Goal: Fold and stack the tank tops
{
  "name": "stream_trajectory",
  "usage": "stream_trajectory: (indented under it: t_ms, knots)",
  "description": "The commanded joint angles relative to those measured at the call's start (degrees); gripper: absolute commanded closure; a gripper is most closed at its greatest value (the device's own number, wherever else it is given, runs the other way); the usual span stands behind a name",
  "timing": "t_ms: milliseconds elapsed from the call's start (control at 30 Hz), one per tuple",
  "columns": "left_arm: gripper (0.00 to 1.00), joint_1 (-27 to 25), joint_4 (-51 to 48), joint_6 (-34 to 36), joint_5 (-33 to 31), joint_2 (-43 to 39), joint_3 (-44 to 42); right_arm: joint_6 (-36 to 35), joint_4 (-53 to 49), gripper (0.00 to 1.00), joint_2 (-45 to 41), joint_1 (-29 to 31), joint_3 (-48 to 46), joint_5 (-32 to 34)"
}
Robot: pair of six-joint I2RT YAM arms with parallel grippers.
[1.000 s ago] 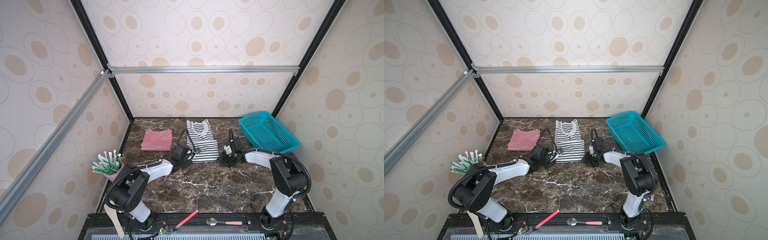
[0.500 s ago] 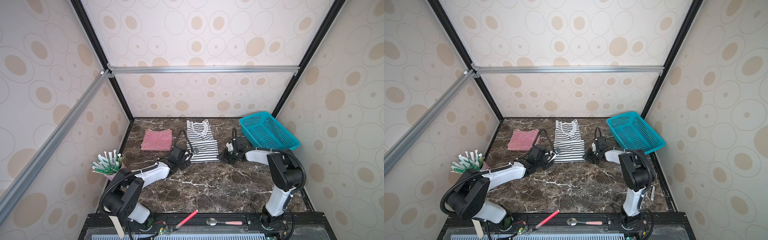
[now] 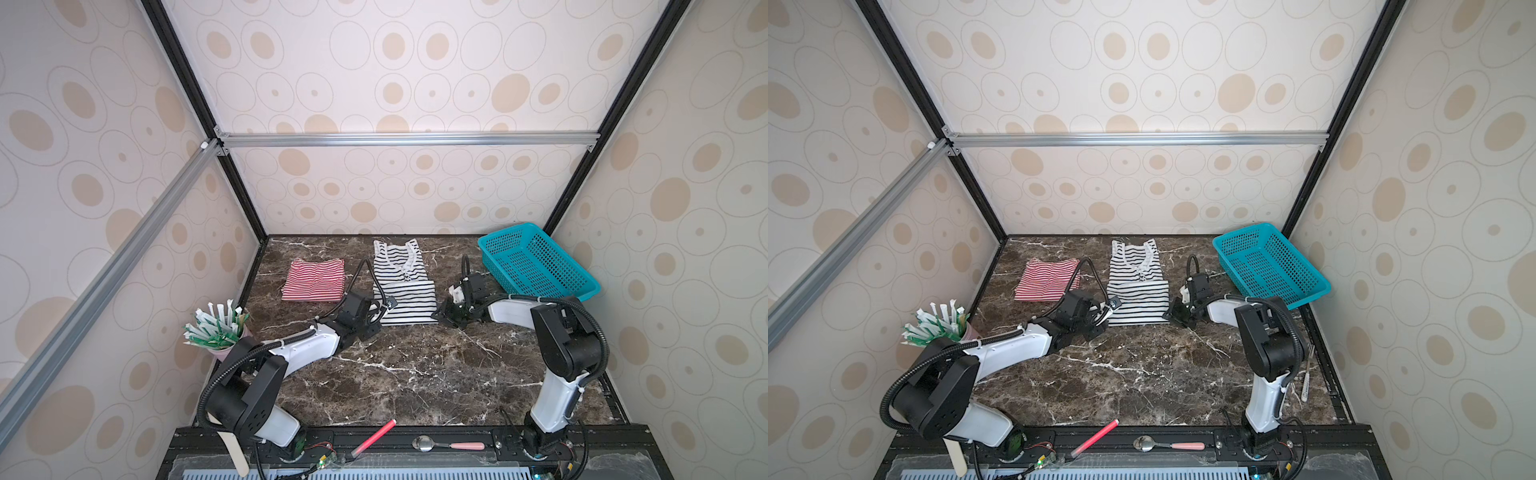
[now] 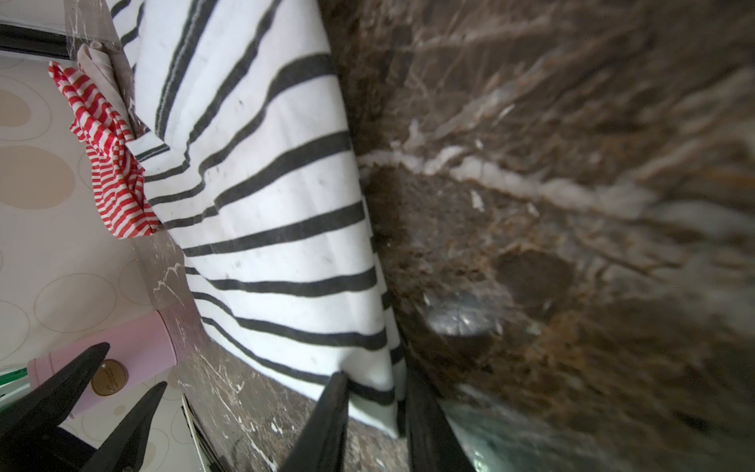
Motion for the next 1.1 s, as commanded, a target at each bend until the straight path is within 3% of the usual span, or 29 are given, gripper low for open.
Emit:
stream_trajectory:
  t_ms: [0,233,867,1067]
  knots:
    - [0.53,-0.4,-0.7,0.2,1.0,-0.5,0.5,-0.7,-4.6,0.74,-0.6,0.6,-1.0,1.1]
    - [0.52,-0.6,-0.7,-0.1,1.5,0.6,0.7,0.0,-3.5,1.00,-0.3,0.7,-0.3,-0.2]
    - [0.50,-3.3,3.1,2.4,1.5,6.3,0.9,0.7,-10.3,1.00,-8.6,2.4,7.9,-1.0]
    - [0.50,-3.4,6.5,2.8,-1.4,9.4,1.1,0.7,-11.6,1.00,-8.2,2.4,10.7,-1.4]
